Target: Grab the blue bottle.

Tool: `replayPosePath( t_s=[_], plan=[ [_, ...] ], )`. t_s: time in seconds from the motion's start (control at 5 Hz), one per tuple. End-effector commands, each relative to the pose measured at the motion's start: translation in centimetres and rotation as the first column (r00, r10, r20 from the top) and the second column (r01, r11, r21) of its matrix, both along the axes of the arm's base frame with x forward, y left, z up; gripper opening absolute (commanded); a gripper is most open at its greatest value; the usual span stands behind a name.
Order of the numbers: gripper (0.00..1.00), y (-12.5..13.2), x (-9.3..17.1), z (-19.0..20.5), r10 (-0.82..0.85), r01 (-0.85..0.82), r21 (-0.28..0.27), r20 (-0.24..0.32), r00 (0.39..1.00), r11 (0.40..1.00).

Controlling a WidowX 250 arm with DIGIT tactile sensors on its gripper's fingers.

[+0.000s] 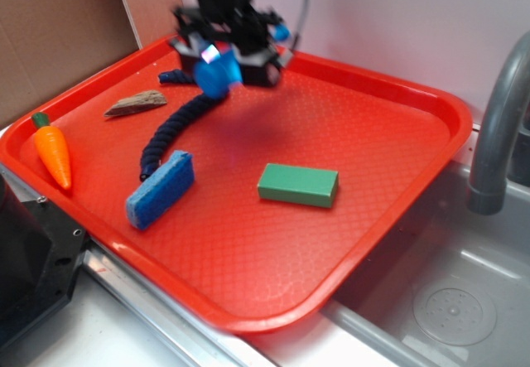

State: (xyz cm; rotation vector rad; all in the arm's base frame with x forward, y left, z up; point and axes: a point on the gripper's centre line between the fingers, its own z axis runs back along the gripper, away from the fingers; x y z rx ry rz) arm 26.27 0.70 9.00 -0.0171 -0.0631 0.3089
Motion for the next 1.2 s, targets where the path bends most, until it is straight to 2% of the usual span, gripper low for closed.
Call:
replayPosePath(
  t_s=[0.0, 0.2, 0.4, 0.6, 0.8, 1.0],
  plan=[
    [0.00, 3.3, -2.8, 7.6, -0.162, 0.162, 0.010, -0.002, 0.987, 0.987],
    [0.00, 3.7, -4.4, 9.8, -0.166, 0.166, -0.016, -0.005, 0.986, 0.986],
    [0.00, 3.3, -5.9, 11.6, -0.207, 0.207, -0.017, 0.025, 0.978, 0.978],
    [0.00, 2.3, -5.9, 12.1, -0.187, 0.186, 0.024, 0.017, 0.982, 0.982],
    [0.00, 1.6, -6.2, 12.5, -0.184, 0.182, 0.051, 0.043, 0.982, 0.982],
    [0.00, 1.6, -6.1, 12.5, -0.178, 0.176, 0.055, 0.049, 0.983, 0.983]
  ],
)
